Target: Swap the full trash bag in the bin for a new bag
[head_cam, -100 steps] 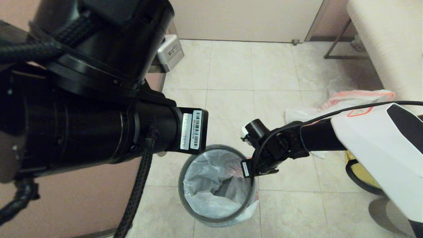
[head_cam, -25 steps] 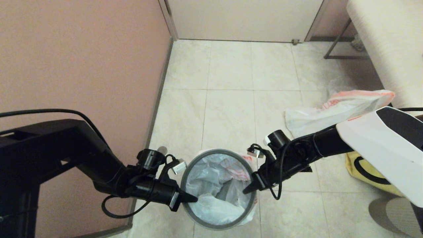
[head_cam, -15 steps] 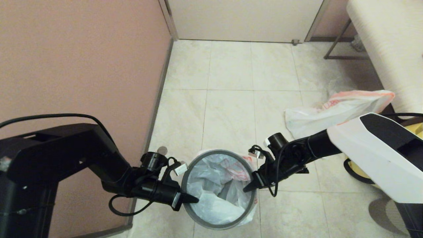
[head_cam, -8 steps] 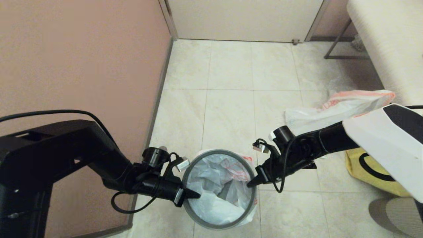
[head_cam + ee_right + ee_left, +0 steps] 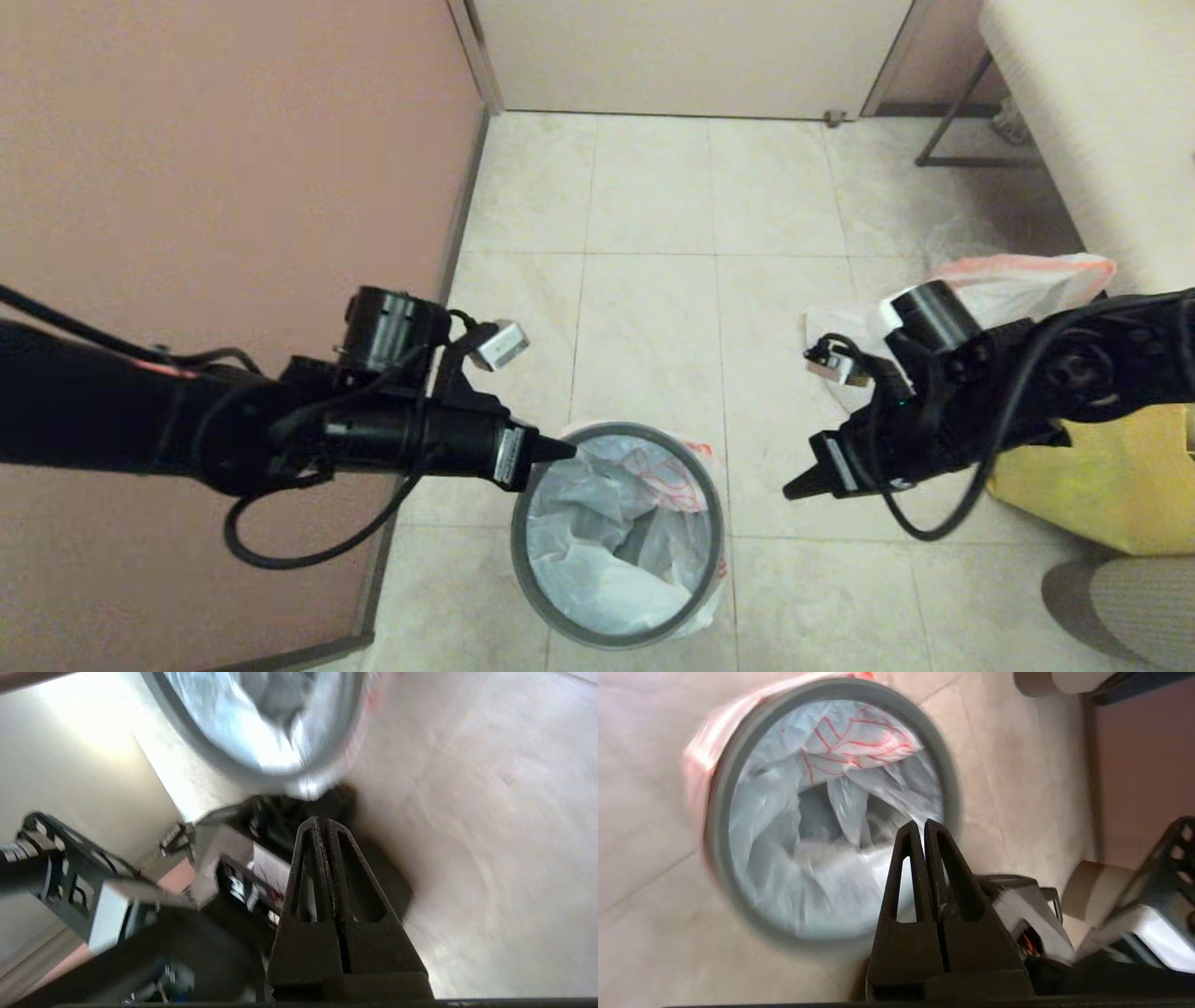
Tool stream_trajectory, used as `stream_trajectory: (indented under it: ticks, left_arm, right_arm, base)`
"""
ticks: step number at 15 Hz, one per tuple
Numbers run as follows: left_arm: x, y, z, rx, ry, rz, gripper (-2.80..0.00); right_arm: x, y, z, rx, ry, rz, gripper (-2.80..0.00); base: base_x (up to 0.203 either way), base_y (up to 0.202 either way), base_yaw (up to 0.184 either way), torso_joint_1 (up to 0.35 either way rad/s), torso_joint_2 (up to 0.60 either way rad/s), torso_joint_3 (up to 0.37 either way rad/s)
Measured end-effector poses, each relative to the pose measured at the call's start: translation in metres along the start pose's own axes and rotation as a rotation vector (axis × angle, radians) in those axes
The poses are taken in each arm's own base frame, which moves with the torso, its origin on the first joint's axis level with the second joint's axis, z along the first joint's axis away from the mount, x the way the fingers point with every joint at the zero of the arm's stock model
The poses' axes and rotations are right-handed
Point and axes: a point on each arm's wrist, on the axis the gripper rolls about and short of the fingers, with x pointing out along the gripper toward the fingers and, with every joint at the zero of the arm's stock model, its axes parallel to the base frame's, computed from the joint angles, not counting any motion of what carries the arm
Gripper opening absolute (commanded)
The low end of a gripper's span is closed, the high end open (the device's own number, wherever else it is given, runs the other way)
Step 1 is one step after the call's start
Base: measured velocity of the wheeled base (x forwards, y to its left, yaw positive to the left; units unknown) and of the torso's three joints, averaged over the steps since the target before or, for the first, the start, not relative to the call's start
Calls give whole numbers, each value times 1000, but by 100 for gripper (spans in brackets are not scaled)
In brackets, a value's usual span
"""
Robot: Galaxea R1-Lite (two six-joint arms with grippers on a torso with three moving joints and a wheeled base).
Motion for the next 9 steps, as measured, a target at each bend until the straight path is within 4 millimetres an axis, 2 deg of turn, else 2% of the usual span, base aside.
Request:
stream_trajectory:
  ticks: [2,4,6,9]
  left_arm:
    - [-42,-38,3,17,15,103,-280]
    - [-82,-64,-13,37,25,235,-280]
    - [-119,-79,-37,43,-8,358,-280]
    - [-165,-87,-79,40,-91,471,-280]
  right_arm:
    - [-36,9,-29,0,-11,-61,-280]
    - [-63,14,-65,2,-18,-124,-280]
    - [-87,18,-102,1,-44,-156,-280]
    - [-115,20,-152,14,-121,-209,-280]
  base:
    - [0,0,0,0,0,0]
    - [0,0,0,0,0,0]
    - [0,0,0,0,0,0]
    - [0,0,0,0,0,0]
